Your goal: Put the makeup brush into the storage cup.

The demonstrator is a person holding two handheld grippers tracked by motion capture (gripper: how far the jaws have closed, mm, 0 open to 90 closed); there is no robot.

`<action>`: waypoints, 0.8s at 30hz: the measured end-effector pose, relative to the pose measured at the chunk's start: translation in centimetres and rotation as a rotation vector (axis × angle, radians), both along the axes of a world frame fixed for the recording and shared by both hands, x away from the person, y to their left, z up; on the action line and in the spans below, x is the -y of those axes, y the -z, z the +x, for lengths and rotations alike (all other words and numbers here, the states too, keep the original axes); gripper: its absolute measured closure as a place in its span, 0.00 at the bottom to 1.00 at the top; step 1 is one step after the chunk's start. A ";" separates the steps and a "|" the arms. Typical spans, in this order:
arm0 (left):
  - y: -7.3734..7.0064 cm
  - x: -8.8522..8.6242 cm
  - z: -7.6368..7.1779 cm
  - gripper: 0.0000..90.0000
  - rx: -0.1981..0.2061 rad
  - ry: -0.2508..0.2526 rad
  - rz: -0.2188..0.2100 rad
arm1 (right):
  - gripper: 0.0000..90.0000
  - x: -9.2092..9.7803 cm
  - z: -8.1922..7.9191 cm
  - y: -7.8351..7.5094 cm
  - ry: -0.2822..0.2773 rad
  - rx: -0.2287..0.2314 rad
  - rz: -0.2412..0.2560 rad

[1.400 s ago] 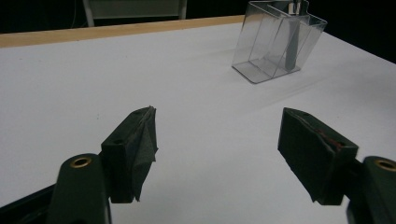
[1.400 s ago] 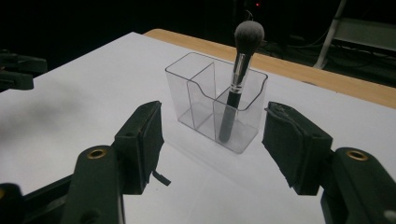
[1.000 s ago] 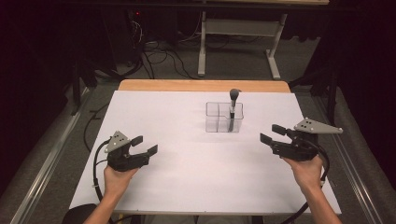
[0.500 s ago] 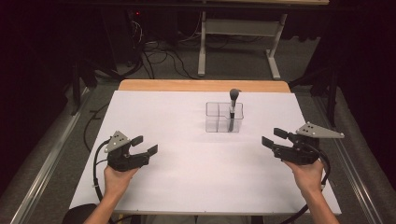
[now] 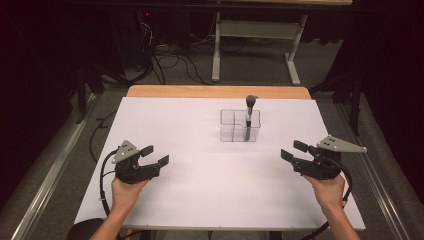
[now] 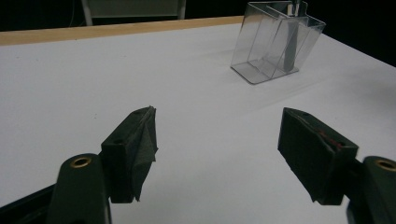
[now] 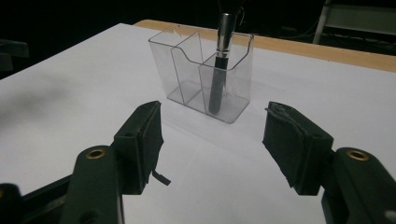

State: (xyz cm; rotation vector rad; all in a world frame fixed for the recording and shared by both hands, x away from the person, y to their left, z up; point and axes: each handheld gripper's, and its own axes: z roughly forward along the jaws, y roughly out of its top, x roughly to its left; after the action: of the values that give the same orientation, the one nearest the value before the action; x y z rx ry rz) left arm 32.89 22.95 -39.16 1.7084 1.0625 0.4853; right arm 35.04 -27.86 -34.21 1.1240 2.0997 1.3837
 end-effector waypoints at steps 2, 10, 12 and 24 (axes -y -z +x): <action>0.0 0.0 0.0 0.31 0.001 0.001 0.001 | 0.43 0.0 0.0 0.2 0.001 -0.002 0.000; 0.0 0.0 0.0 0.31 -0.002 0.002 0.001 | 0.43 0.0 0.1 0.9 0.000 -0.013 -0.010; 0.0 0.1 0.0 0.31 -0.001 0.002 0.001 | 0.43 0.0 0.1 1.0 0.005 -0.019 -0.009; 0.0 0.1 0.0 0.31 0.000 0.001 0.001 | 0.44 0.1 0.3 2.0 0.021 -0.024 -0.010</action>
State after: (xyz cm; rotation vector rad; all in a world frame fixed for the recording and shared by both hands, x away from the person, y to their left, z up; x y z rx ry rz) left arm 32.89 22.87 -39.19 1.7097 1.0612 0.4857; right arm 35.36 -27.91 -36.20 1.1604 2.1031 1.3554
